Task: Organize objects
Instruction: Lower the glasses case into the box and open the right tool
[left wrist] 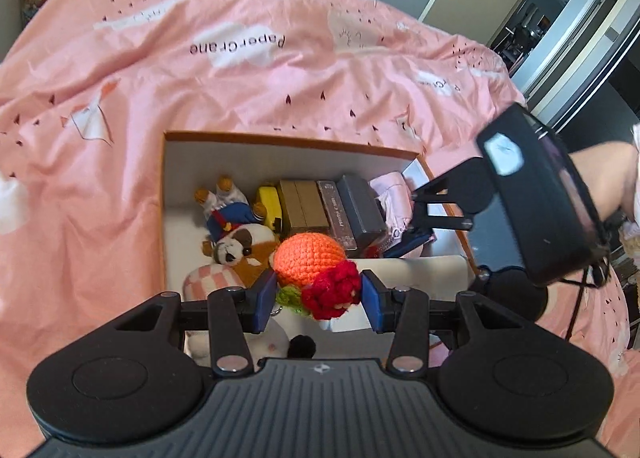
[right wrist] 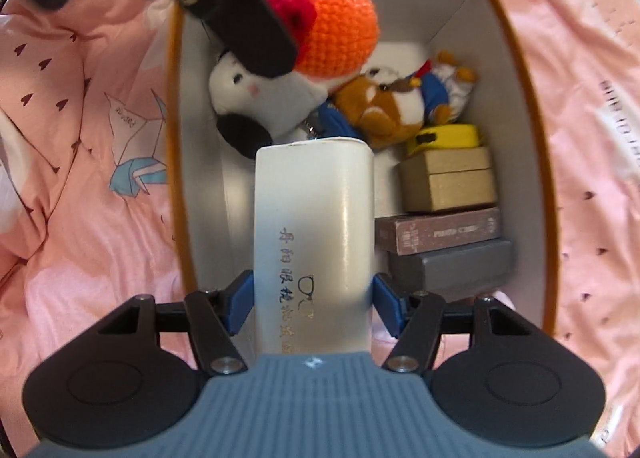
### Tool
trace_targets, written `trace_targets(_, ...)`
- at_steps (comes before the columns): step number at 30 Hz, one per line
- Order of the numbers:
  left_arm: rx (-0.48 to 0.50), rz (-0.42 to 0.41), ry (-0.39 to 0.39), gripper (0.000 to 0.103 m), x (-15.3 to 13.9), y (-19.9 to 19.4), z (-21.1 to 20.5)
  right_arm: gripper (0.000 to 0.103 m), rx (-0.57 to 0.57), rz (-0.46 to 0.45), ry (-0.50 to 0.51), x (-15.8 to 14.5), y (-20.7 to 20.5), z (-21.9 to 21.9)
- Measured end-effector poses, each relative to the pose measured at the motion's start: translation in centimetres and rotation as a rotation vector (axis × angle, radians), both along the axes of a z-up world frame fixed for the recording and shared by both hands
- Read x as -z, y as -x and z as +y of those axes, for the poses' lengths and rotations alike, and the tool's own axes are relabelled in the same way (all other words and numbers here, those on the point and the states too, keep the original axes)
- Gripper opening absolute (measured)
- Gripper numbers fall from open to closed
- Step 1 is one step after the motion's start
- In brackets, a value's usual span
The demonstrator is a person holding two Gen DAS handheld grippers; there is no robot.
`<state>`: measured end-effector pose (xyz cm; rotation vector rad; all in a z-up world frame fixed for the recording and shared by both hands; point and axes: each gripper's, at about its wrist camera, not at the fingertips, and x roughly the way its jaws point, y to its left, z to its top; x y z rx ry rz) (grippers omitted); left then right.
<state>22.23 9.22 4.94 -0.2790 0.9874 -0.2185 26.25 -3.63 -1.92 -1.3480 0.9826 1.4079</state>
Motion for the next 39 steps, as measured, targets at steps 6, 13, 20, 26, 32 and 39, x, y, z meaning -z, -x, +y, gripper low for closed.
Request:
trace_targets(6,0.026,0.027,0.001,0.051,1.0,-1.7,-0.7,0.065,-0.023,0.121,0.095,2.2,-1.5,1.2)
trace_targets(13,0.054,0.061,-0.007,0.051,2.3,-2.6,-1.5,0.065,-0.035,0.185,0.181,4.0,-1.9,1.1)
trace_targets(20,0.047,0.08,-0.012,0.051,2.9,-2.7,-1.4,0.065,-0.011,0.189,0.18,4.2,-1.8,0.6)
trace_targets(26,0.054,0.078,-0.02,0.051,2.9,-2.5,-1.4,0.065,0.002,0.173,0.2,4.2,-1.2,0.3)
trace_targets(32,0.062,0.078,-0.03,0.051,2.8,-2.5,-1.5,0.064,-0.006,0.147,0.17,3.4,-0.4,-0.5)
trace_targets(39,0.051,0.055,-0.06,0.051,2.5,-2.5,-0.9,0.043,0.143,0.131,-0.126,0.7,0.4,-0.5)
